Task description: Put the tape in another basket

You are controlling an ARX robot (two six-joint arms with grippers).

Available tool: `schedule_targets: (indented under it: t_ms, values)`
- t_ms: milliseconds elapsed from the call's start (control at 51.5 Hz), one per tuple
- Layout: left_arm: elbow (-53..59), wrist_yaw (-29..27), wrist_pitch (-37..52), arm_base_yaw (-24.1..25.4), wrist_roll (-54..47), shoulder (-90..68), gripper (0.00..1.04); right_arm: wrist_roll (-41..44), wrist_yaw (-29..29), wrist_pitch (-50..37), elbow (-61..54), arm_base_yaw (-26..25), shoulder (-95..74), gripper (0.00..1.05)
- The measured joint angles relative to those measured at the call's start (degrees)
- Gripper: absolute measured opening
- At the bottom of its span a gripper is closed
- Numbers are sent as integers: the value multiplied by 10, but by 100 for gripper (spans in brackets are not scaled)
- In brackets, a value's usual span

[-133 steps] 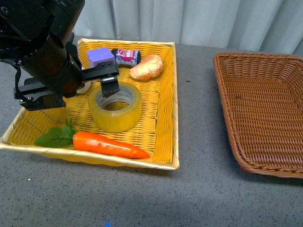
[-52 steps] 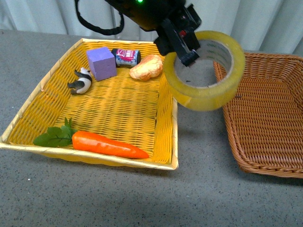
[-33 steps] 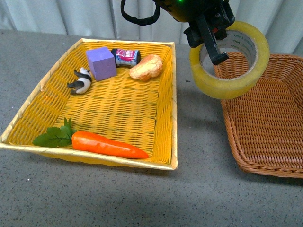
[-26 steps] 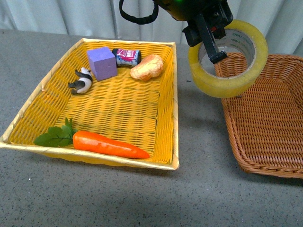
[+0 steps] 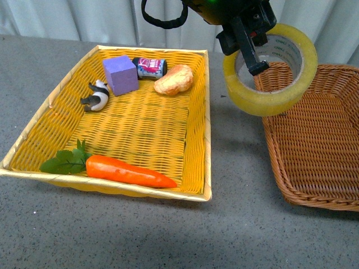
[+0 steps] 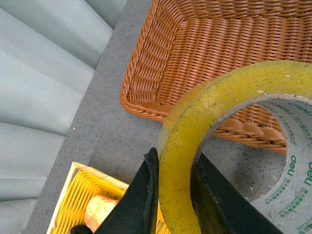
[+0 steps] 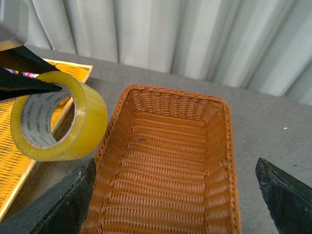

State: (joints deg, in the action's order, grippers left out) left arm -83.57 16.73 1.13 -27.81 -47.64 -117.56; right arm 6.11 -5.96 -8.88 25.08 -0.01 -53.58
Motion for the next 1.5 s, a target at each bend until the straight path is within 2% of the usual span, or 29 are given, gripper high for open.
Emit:
schedule_targets:
  t_ms: [78,291,369,777,1146,1282,1417,1495]
  values:
    - [0,-1,0,2,0,0,16,-35,-2,16,69,28,-109,96]
    - [0,0,0,0,0,0,16,-89,-7,47,176,84,-271,96]
    - [0,0,0,1,0,0,16,-102,8,55,200,100,-314,96]
    - [0,0,0,1,-1,0,16,-124,57,46,224,116,-377,95]
    - [0,-1,0,0,-1,-1,16,-156,48,39,228,125,-388,43]
    - [0,-1,0,0,2,-1,16,-167,50,36,232,126,-396,19]
    - [-10,-59,-26,-12,56,0,15,-173,59,34,232,125,-398,13]
    - [-14,-53,-35,-15,85,0,25,-169,61,34,232,122,-399,13]
